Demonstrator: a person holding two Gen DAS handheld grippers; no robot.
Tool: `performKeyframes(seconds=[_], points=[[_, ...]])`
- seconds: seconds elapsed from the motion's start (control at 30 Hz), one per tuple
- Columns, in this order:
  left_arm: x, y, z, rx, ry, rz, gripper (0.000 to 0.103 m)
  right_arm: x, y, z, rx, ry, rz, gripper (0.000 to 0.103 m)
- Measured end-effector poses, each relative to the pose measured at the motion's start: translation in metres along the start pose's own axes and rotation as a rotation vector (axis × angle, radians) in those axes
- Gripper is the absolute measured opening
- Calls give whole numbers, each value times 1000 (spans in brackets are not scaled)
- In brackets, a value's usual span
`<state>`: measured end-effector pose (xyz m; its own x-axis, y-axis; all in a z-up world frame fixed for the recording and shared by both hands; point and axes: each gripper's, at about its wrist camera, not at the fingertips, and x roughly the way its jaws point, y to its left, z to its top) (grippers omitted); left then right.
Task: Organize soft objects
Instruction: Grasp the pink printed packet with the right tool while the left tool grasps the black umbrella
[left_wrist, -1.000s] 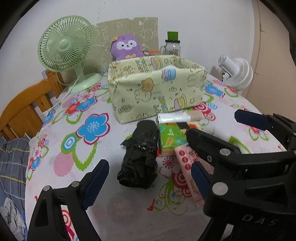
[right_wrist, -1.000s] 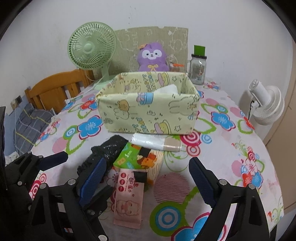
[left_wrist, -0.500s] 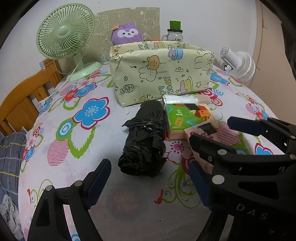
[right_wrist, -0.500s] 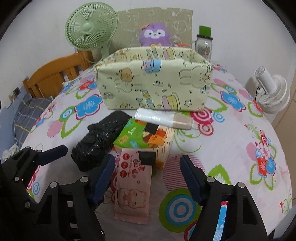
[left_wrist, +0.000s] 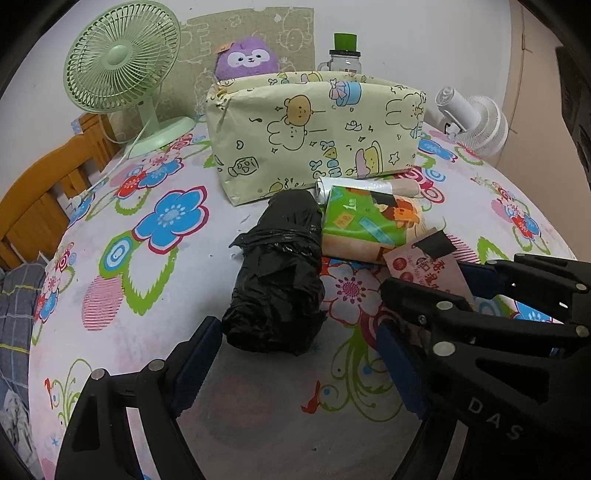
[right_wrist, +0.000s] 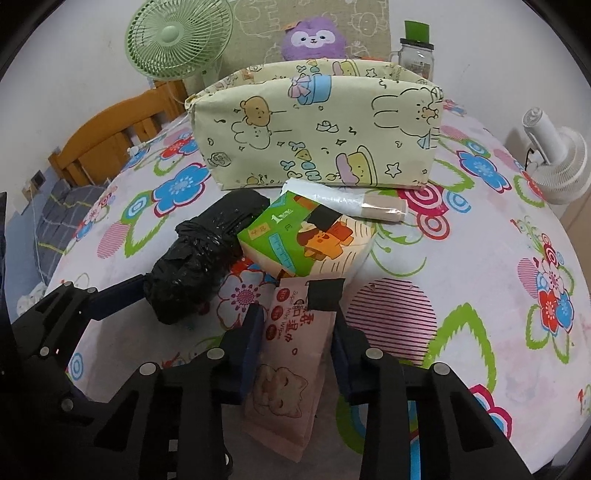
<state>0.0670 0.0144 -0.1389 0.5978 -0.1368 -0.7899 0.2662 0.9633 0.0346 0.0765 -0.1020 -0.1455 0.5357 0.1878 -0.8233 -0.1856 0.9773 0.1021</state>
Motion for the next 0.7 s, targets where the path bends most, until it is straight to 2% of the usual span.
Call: performKeyframes(seconds=[0.37,0.4,0.43,0.6,0.7], points=[[-3,-1,13,-2,-31,-7,87,-17,-9,4,32,-50,-43,33],[-2,-1,15,-5,-31,-10,87,-18,-9,6,35,-55,-45,29],[-1,-1,17,-6,-33,-12,87,-19,-10,8,36,-60,-44,19],[4,1,26,-14,-33,-10,87,-15,-11,18,36,-64,-49,18],[7,3,30,-21,-29,-10,87,-14,-11,23,38,-68,-39,14]])
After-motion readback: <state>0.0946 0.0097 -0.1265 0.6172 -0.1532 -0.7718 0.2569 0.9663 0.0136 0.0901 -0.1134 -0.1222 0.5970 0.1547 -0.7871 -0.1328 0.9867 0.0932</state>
